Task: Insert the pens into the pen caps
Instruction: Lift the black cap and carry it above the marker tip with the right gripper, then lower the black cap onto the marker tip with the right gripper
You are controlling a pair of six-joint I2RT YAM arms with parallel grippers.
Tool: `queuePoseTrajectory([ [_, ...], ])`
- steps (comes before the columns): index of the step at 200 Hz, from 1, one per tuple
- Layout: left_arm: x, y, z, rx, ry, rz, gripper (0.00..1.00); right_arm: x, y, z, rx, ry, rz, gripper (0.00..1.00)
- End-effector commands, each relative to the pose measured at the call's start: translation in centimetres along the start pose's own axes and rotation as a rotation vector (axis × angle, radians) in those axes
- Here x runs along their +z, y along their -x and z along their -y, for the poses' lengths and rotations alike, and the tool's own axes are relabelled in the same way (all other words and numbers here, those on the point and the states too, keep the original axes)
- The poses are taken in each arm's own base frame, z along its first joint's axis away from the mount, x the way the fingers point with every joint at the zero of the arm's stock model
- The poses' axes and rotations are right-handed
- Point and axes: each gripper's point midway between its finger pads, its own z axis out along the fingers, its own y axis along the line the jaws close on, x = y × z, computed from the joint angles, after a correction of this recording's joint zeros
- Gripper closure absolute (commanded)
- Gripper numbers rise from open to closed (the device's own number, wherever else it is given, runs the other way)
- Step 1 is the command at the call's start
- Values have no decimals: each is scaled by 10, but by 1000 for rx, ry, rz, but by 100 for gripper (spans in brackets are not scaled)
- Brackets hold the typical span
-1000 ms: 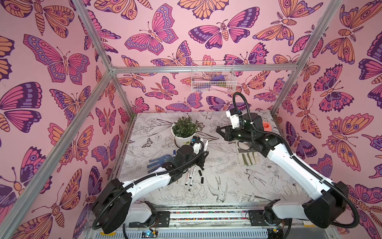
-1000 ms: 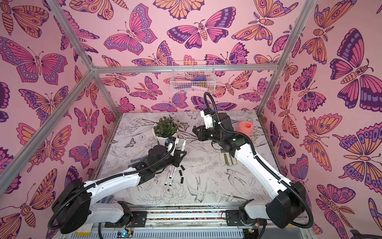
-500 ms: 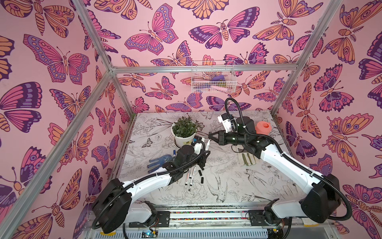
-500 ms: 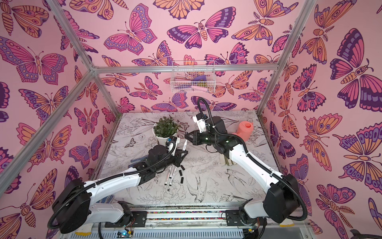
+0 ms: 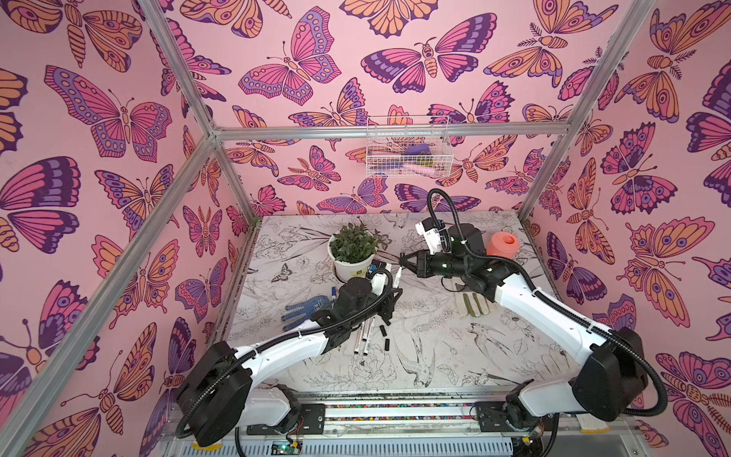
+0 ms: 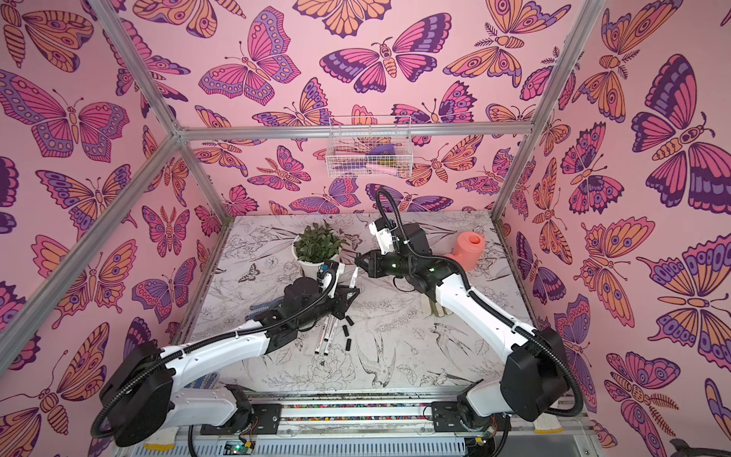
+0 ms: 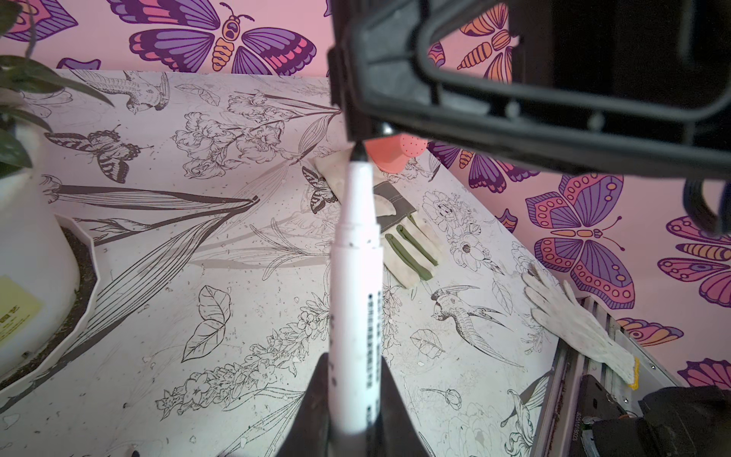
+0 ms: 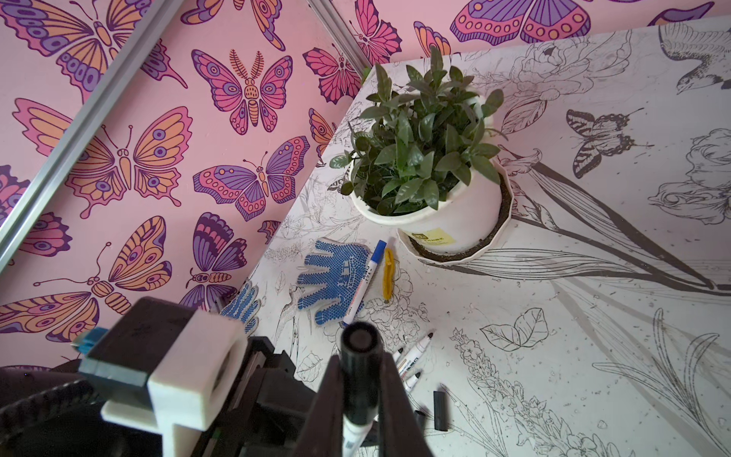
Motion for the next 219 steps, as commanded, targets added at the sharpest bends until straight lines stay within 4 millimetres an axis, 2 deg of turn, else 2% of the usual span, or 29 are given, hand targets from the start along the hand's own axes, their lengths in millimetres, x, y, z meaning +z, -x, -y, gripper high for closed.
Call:
queuePoseTrajectory([
  [1,-3,16,8,20,-21,55,100,3,0,0,-18,2,-4,97],
  [87,0,16,7,16,-17,58,100,7,-16,0,2,16,-43,97],
  [135,-1,23,3,23,7,99,100,2,-17,-10,-20,55,-39,97],
  [155,-1,36,2,17,8,152,100,-3,-17,-19,-36,95,-32,97],
  [198,-13,84,7,37,-30,352,100,-16,-19,-42,-85,177,-32,95],
  [219,-20,105,15,104,-45,428,100,-20,-28,-59,-146,222,-66,94],
])
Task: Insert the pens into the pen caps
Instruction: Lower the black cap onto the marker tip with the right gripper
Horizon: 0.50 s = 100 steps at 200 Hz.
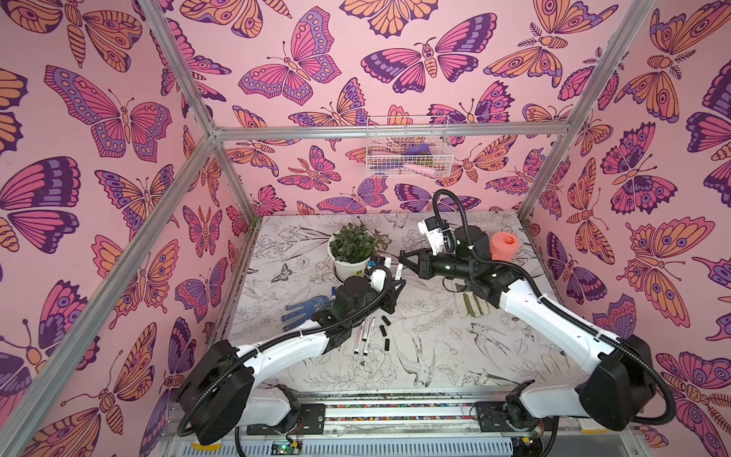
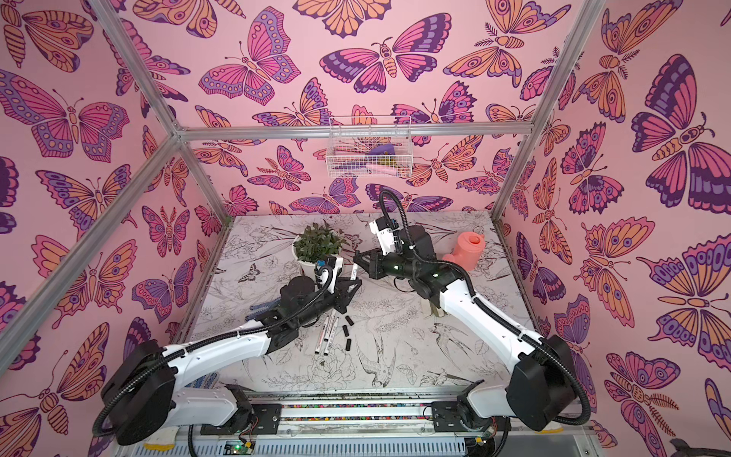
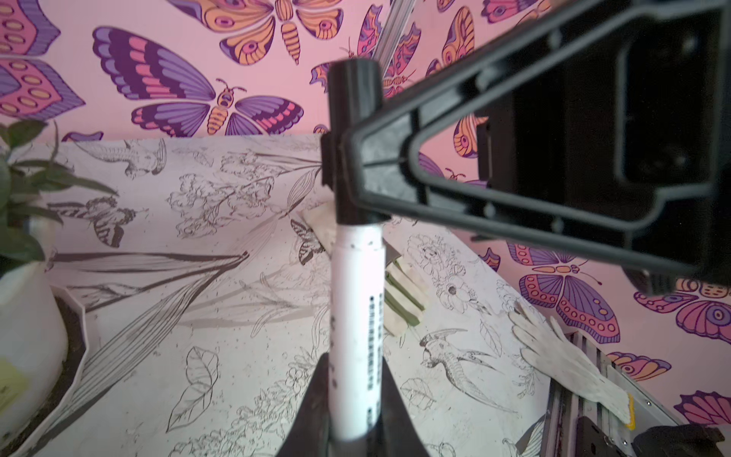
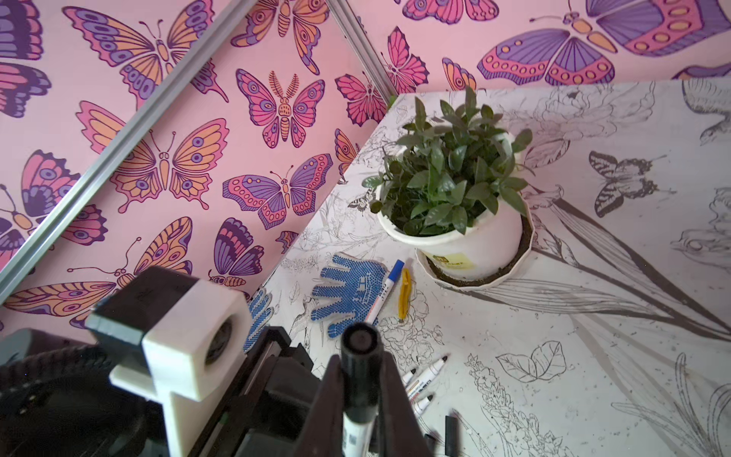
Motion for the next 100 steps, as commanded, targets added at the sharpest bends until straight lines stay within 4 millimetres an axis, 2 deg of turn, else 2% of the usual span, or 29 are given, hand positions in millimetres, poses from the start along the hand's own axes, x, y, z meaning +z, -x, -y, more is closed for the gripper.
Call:
queuePoseTrajectory([
  [1,-7,68,1,74,4,258,100,-6,-35,-39,-51,145,-140,94],
  [43,-17,91,13,220,-13,396,100,-10,-51,-67,-199,179,-216,91],
  [75,-27,98,14,263,8,483,100,-12,-47,-67,-229,143,-207,89],
  [100,-28,96,21,310,-7,486,100,-13,-41,-67,-238,129,-188,87],
])
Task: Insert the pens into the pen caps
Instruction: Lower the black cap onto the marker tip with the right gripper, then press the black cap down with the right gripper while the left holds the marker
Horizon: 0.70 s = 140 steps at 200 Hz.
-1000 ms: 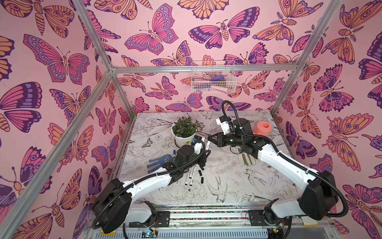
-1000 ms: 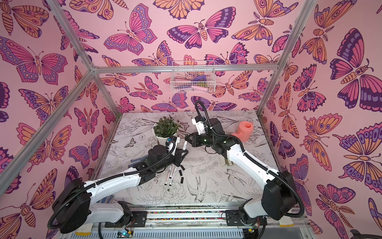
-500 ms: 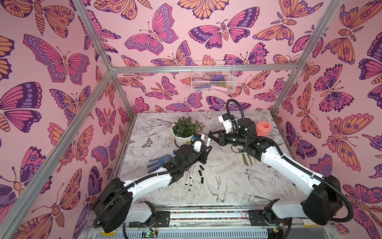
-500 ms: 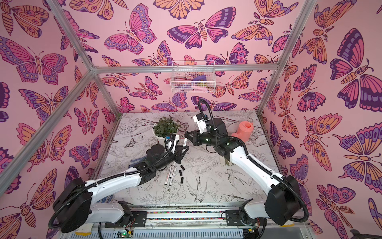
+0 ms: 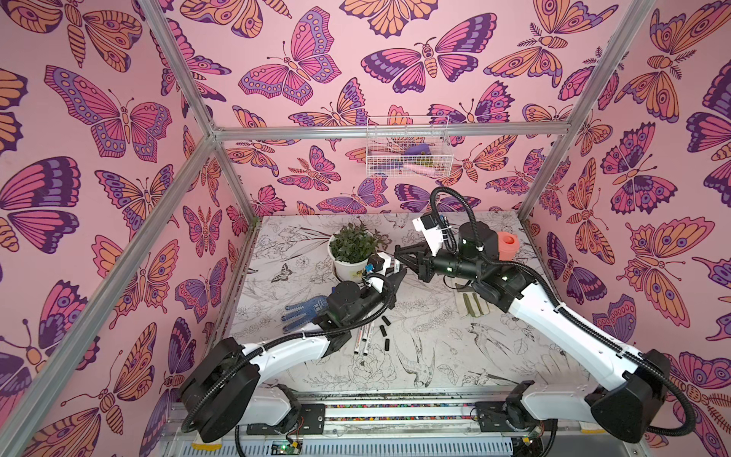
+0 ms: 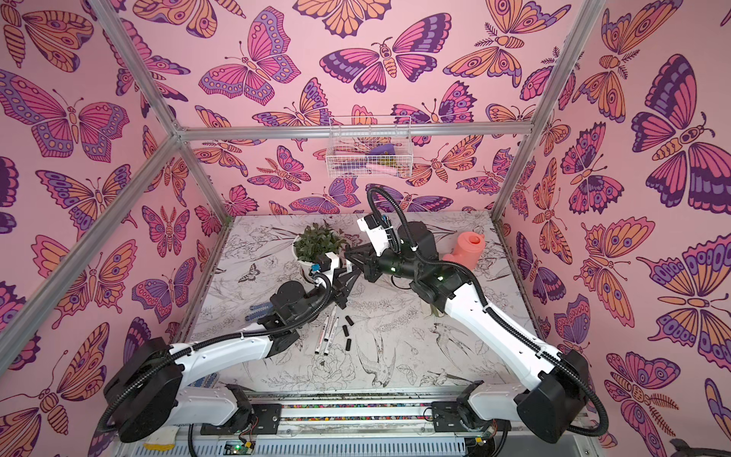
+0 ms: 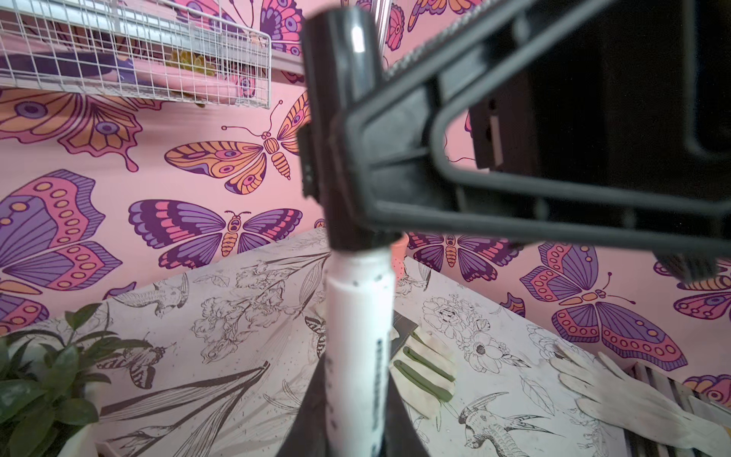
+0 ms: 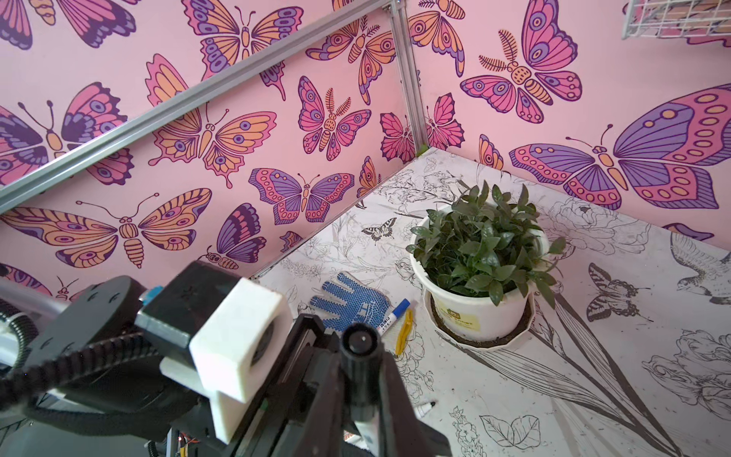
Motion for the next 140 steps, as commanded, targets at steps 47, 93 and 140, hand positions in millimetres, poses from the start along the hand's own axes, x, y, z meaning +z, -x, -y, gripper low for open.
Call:
queuePoseTrajectory([
  [47,-8,55,-2,93,53,220,100,-1,-45,-22,47,65,-193,65],
  [93,-11,37,-4,81,62,178,100,-9,-28,-9,61,5,-125,51],
  [140,-12,8,-7,55,66,104,100,-25,-6,-4,-1,-54,-61,51],
])
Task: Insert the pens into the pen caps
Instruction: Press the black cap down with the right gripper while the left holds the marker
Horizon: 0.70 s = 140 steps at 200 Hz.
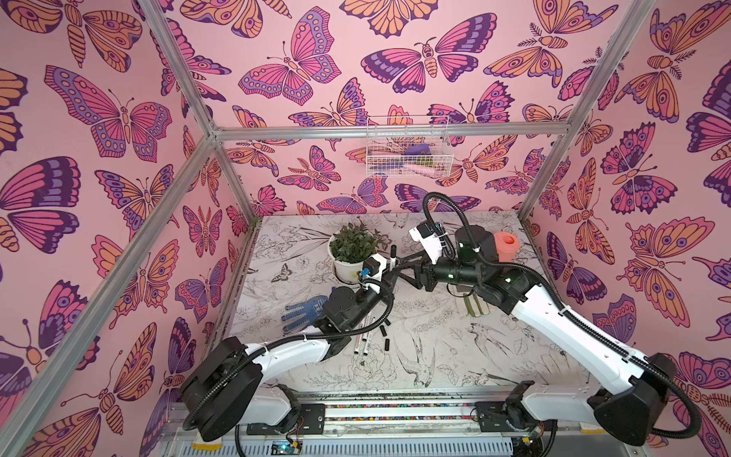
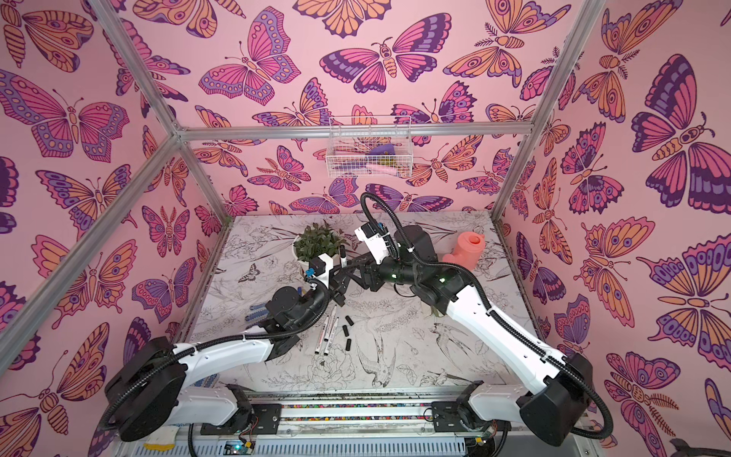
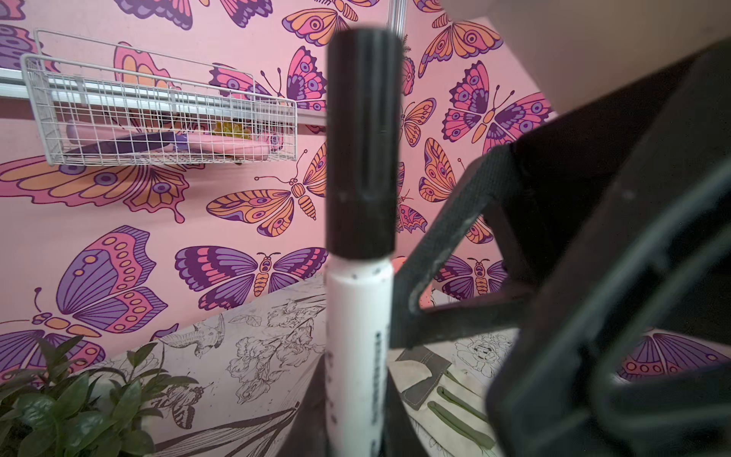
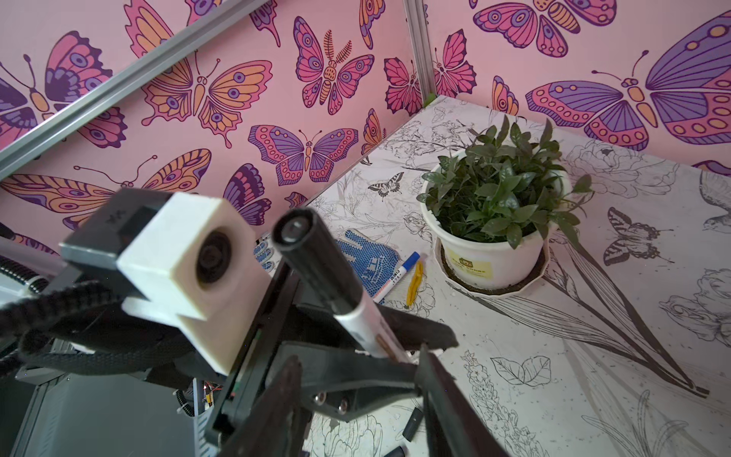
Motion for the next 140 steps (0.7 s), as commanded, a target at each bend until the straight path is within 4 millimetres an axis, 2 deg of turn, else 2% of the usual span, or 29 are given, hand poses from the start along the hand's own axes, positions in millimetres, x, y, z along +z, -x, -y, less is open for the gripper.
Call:
queuePoseTrajectory([
  [1,-5,-5,-1,-19,9,5,100,-17,16,-1,-46,-36,51,51],
  [39,-7,-28,4,-25,6,-52,100,-27,49,-12,-73,-13,156,52],
  [55,-7,-33,8,-21,-1,-64,100,-23,58,-17,-54,23,176,54],
  [79,-7,-32,10,-19,-1,-62,100,-12,63,-13,-8,33,167,60],
  [106,-7,-29,13,-13,-6,-56,100,0,54,1,31,-10,134,68],
  [140,-8,-26,14,-9,-8,-50,100,13,24,14,90,-31,42,71],
])
